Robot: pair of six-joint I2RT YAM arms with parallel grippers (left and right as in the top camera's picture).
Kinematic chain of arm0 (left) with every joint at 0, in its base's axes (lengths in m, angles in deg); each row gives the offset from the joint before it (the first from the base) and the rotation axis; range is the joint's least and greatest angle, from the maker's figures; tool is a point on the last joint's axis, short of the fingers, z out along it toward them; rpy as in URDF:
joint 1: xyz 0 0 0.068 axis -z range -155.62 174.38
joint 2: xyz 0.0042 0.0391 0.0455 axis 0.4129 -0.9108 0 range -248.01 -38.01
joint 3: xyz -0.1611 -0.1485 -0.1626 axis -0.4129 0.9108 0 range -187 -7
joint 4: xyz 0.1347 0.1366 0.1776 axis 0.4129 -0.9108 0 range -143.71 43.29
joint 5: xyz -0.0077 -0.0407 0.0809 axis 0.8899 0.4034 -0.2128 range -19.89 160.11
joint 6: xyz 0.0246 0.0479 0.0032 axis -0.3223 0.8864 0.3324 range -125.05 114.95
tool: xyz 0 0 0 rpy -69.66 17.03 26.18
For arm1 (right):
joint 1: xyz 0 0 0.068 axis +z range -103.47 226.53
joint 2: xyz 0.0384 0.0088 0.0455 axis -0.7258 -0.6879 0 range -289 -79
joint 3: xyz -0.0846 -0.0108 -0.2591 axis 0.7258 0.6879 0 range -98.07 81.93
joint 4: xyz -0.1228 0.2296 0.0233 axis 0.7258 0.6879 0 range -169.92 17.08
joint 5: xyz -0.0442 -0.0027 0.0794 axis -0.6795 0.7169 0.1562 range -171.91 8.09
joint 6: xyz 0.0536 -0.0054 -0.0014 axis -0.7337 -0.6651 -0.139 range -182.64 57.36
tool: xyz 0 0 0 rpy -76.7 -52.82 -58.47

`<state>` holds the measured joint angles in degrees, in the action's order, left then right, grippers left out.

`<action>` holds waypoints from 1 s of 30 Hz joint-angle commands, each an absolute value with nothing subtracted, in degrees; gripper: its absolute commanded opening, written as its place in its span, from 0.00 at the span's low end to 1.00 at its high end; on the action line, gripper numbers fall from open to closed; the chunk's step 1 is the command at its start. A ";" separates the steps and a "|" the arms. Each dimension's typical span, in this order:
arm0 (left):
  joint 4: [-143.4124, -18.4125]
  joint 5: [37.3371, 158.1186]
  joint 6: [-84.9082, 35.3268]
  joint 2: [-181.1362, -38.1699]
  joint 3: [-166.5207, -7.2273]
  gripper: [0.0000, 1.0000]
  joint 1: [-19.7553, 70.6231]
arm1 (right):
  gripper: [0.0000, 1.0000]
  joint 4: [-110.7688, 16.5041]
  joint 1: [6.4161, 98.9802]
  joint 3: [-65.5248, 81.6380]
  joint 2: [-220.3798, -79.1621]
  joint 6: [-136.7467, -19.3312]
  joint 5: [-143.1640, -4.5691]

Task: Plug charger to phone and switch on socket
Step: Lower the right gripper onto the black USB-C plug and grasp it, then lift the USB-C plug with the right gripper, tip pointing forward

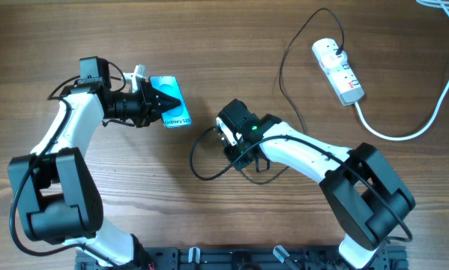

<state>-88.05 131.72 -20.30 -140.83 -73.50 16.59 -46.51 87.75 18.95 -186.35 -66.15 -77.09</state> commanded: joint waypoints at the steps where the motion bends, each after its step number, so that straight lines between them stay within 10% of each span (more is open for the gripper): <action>1: -88.07 133.66 -18.73 -139.21 -73.32 0.04 16.37 | 0.23 -46.33 87.83 19.65 -187.55 -65.38 -75.23; 30: -88.25 133.66 -18.73 -139.21 -73.32 0.04 16.37 | 0.12 -48.72 87.83 18.73 -187.55 -63.59 -72.24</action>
